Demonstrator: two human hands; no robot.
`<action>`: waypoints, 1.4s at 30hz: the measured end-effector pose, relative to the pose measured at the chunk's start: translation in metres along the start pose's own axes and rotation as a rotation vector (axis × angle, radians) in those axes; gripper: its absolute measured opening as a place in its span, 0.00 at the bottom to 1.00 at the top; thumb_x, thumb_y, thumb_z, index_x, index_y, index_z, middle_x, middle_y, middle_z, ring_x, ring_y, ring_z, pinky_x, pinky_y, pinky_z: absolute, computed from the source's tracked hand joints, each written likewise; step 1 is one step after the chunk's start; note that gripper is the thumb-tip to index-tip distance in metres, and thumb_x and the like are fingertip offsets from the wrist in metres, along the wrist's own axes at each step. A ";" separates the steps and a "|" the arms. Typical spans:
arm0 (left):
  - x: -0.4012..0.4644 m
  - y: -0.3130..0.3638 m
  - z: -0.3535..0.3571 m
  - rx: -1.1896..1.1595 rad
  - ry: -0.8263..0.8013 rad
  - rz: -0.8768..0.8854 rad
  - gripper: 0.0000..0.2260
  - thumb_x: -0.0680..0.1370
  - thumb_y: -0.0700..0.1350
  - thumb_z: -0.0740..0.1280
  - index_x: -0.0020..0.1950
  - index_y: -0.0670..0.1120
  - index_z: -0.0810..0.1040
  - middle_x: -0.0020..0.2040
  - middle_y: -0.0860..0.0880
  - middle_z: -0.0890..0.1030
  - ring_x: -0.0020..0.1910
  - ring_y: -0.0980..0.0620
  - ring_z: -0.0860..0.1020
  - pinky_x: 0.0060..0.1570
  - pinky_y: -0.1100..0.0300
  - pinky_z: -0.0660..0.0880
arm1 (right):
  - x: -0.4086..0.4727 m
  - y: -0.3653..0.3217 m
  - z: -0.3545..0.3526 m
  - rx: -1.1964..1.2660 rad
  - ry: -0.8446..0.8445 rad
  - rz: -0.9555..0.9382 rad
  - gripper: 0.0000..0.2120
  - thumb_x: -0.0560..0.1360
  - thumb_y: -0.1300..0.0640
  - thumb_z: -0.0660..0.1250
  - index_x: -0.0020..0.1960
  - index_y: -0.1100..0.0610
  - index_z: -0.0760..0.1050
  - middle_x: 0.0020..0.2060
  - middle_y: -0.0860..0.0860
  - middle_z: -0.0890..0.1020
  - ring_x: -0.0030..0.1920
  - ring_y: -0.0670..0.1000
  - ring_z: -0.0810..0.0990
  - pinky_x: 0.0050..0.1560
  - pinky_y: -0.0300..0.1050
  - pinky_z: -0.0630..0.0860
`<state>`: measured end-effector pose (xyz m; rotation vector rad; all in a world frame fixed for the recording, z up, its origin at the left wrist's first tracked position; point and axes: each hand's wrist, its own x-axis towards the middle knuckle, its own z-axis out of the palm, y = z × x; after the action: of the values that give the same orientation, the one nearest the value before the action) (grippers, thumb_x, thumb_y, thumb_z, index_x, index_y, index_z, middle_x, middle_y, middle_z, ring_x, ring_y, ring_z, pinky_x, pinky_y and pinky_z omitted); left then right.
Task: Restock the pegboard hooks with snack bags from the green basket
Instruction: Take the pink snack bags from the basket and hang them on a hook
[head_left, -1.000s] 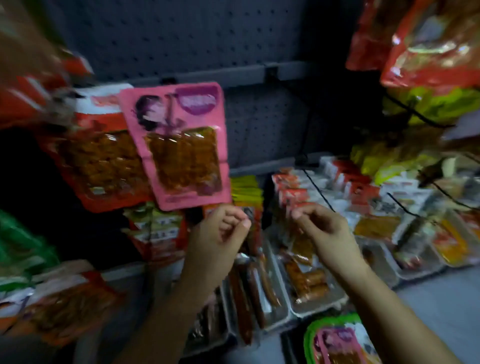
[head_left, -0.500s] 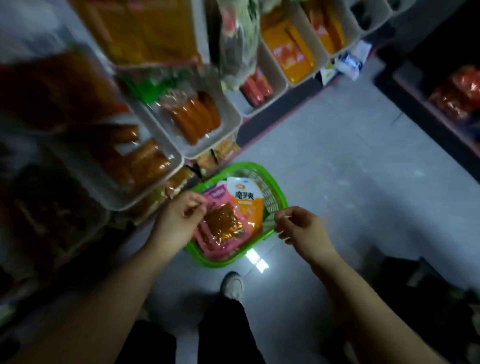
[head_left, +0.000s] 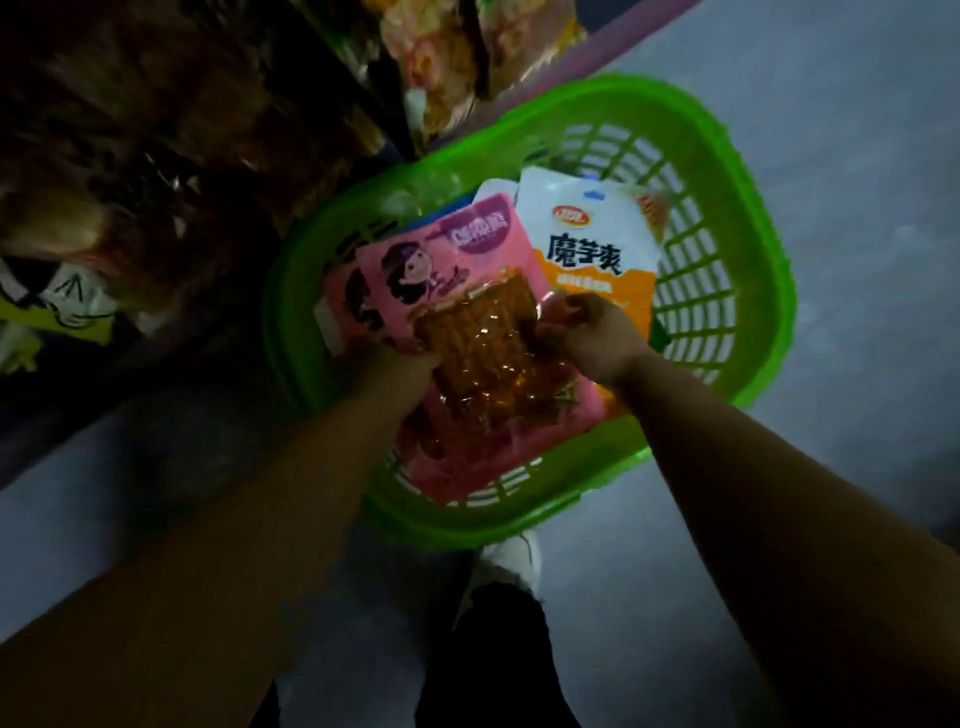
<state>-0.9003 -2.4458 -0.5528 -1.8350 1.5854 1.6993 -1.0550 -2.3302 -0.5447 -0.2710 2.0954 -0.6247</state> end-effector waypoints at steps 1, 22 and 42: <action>0.004 -0.002 0.004 -0.033 0.003 0.004 0.23 0.75 0.43 0.69 0.69 0.42 0.69 0.66 0.42 0.74 0.64 0.42 0.73 0.66 0.47 0.68 | 0.008 0.000 0.006 0.008 0.026 0.002 0.19 0.71 0.53 0.73 0.58 0.61 0.75 0.51 0.57 0.80 0.52 0.56 0.79 0.57 0.54 0.76; 0.009 0.007 0.026 0.135 0.337 0.245 0.29 0.76 0.43 0.65 0.74 0.45 0.57 0.72 0.41 0.60 0.70 0.42 0.65 0.68 0.45 0.64 | 0.002 0.025 -0.003 0.524 0.026 0.197 0.17 0.74 0.61 0.70 0.59 0.69 0.73 0.42 0.58 0.82 0.35 0.54 0.82 0.31 0.42 0.78; 0.006 0.010 -0.003 -0.481 -0.275 -0.156 0.12 0.76 0.53 0.67 0.55 0.48 0.80 0.47 0.45 0.84 0.40 0.50 0.83 0.39 0.56 0.79 | -0.022 0.036 -0.032 0.959 -0.305 0.157 0.24 0.73 0.57 0.63 0.69 0.58 0.70 0.62 0.61 0.79 0.61 0.61 0.79 0.55 0.60 0.78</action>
<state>-0.9079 -2.4551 -0.5512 -1.7495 0.9583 2.2792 -1.0670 -2.2801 -0.5329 0.3231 1.3201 -1.3050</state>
